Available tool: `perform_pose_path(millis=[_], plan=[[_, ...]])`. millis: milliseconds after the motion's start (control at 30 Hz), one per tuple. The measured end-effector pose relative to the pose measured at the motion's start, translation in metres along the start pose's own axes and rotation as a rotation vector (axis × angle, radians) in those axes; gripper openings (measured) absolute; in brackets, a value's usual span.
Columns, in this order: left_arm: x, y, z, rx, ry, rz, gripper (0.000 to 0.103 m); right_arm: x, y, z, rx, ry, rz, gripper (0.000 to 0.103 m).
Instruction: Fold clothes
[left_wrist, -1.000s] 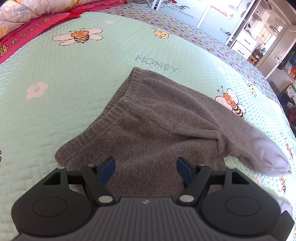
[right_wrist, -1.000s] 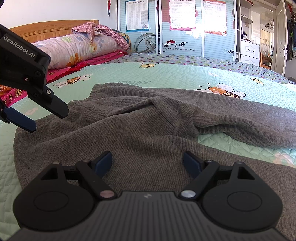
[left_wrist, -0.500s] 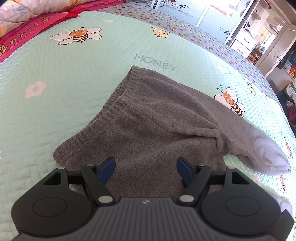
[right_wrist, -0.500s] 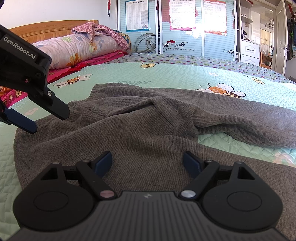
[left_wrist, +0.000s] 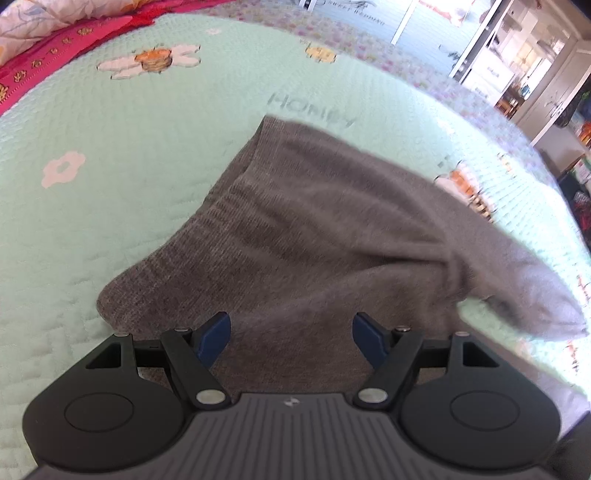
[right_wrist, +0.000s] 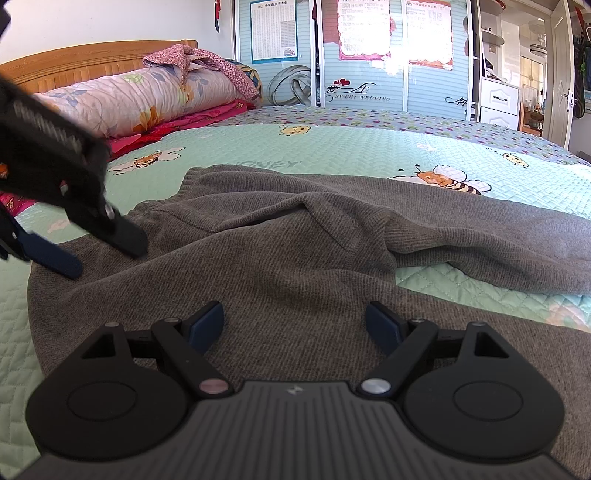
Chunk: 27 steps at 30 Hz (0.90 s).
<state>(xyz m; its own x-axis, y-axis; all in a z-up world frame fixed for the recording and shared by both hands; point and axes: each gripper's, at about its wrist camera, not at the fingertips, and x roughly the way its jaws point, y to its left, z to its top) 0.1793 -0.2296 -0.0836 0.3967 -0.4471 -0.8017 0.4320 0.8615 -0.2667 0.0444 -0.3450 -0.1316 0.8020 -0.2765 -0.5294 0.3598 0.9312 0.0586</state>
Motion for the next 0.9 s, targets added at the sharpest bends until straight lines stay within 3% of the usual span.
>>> perform_pose_path(millis=[100,167,300,467,600,633,667,700,767,833,900], plan=[[0.007,0.003,-0.006,0.013,-0.015,-0.003,0.077,-0.007,0.002,0.005,-0.005,-0.02,-0.009,0.085],[0.011,0.005,-0.01,0.022,-0.026,-0.004,0.083,-0.022,0.004,0.015,0.001,-0.075,-0.006,0.085],[0.02,0.009,-0.018,0.039,-0.046,-0.008,0.084,-0.031,0.007,0.057,0.053,-0.198,0.108,0.086],[0.017,0.017,-0.026,0.04,-0.086,-0.051,0.085,0.057,0.037,0.108,-0.099,-0.031,0.156,0.087],[0.015,0.023,-0.029,0.023,-0.108,-0.087,0.085,0.134,0.063,0.131,-0.219,0.184,0.217,0.085],[0.015,0.024,-0.029,0.017,-0.111,-0.095,0.085,0.148,0.067,0.135,-0.245,0.219,0.219,0.082],[0.015,0.024,-0.029,0.014,-0.113,-0.1,0.085,0.157,0.068,0.139,-0.243,0.233,0.211,0.068],[0.015,0.024,-0.029,0.014,-0.115,-0.102,0.085,0.165,0.068,0.142,-0.241,0.246,0.203,0.041],[0.015,0.023,-0.03,0.026,-0.117,-0.104,0.085,0.178,0.067,0.149,-0.23,0.262,0.189,0.012],[0.013,0.024,-0.031,0.033,-0.122,-0.114,0.085,0.172,0.063,0.157,-0.191,0.223,0.181,0.012],[0.011,0.027,-0.032,0.028,-0.131,-0.127,0.085,0.157,0.064,0.16,-0.162,0.174,0.187,0.019]])
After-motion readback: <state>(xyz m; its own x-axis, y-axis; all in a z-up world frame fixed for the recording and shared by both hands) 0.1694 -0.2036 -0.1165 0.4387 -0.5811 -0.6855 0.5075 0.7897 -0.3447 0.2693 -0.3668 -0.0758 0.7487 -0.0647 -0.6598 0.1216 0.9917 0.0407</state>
